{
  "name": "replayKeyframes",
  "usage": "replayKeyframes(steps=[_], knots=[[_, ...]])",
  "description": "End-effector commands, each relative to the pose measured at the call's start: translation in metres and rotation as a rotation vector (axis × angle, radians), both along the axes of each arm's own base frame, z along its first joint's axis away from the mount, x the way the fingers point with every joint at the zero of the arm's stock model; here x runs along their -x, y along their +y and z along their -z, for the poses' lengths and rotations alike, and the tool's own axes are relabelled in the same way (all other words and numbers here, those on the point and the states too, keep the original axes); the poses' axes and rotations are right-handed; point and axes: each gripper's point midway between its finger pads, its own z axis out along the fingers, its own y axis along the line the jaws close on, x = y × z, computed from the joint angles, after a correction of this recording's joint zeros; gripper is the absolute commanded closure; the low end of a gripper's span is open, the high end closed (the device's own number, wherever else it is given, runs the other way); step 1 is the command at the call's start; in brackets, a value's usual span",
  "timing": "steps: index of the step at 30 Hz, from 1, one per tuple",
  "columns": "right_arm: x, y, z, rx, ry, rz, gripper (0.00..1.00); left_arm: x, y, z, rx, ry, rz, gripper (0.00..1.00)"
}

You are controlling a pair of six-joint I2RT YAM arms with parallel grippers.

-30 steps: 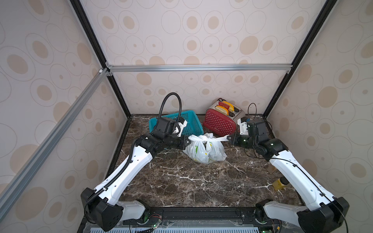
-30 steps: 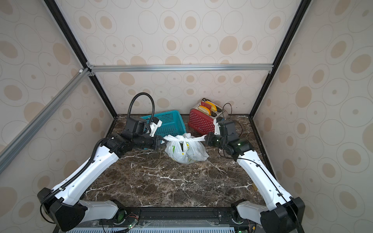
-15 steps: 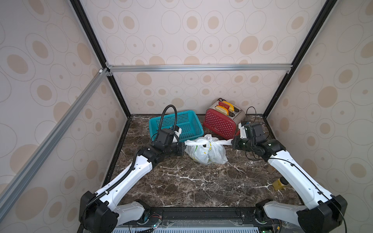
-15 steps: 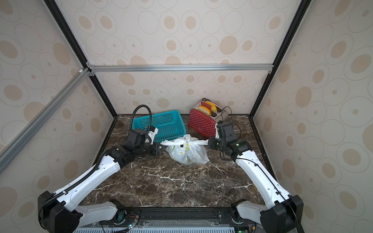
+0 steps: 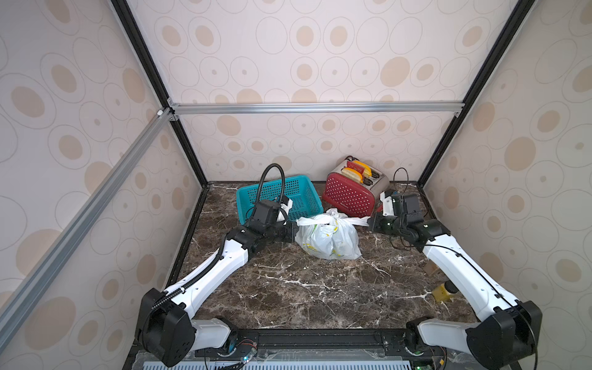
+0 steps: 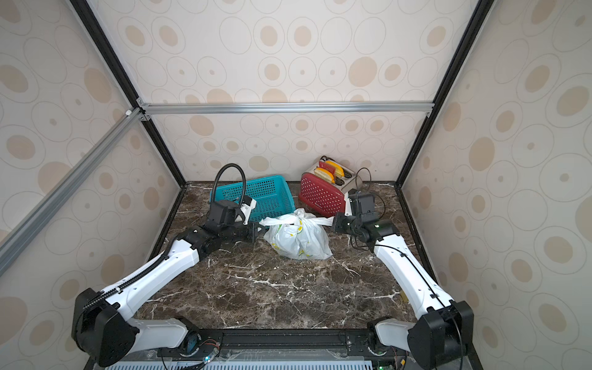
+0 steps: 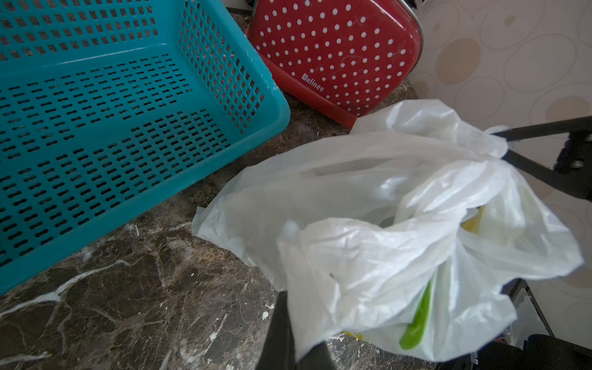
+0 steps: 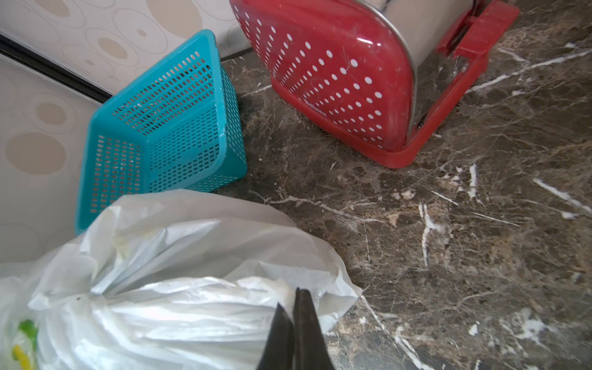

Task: Place the pineapple into a plastic bag & tie a knot
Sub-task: Tie the plastic bag at the center of the board, then reset both arms

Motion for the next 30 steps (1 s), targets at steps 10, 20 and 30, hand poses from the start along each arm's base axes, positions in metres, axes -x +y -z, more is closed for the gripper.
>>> replayKeyframes(steps=[10, 20, 30], knots=[[0.0, -0.008, -0.031, 0.024, -0.048, -0.003, 0.3, 0.003, 0.007, -0.025, -0.041, -0.093, 0.057, 0.3], [0.028, -0.128, 0.023, 0.588, -0.192, 0.281, 0.21, 0.03, 0.186, -0.014, -0.514, -0.284, -0.669, 0.01], [-0.059, -0.122, 0.12, 0.718, -0.333, 0.076, 0.1, -0.014, 0.267, 0.067, -0.672, -0.394, -0.853, 0.01]])
